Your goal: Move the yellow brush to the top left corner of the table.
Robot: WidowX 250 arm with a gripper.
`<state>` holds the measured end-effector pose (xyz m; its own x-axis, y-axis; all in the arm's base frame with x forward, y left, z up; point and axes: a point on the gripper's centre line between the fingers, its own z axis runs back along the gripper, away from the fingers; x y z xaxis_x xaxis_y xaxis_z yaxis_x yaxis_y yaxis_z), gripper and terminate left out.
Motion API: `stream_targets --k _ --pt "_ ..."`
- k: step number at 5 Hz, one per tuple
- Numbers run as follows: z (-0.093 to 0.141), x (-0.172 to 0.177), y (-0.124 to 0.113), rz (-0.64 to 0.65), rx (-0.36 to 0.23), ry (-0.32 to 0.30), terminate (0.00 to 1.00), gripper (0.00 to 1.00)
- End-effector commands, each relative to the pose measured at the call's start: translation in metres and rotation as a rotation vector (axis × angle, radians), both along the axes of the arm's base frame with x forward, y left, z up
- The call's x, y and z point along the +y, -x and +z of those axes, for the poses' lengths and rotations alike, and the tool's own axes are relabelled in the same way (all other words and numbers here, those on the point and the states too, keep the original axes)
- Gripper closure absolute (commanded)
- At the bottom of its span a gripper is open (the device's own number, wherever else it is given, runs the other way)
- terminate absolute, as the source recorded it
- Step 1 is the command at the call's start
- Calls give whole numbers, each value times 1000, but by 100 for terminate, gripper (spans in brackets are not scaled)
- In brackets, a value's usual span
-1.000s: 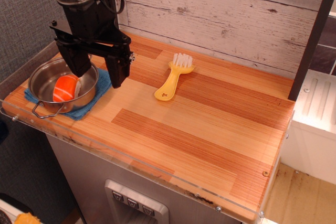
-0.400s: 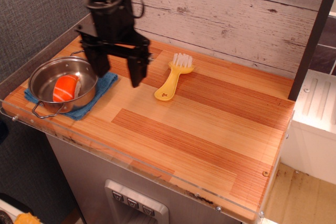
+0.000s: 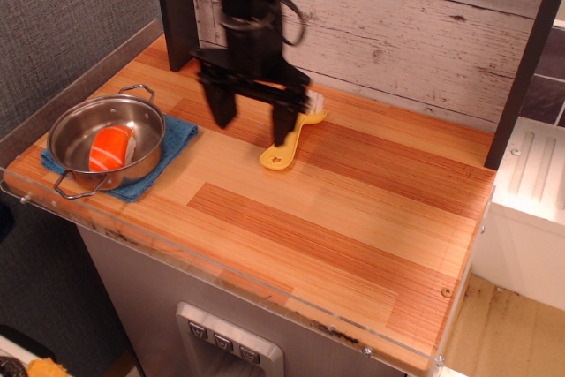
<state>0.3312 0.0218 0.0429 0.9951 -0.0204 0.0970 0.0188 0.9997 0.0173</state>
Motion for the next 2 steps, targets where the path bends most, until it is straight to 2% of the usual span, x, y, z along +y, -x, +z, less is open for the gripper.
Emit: stream_targets --k 1,2 --pt "-17 -13 -27 25 -88 -69 0 0" --pt "-24 -11 -33 38 -89 -71 0 0"
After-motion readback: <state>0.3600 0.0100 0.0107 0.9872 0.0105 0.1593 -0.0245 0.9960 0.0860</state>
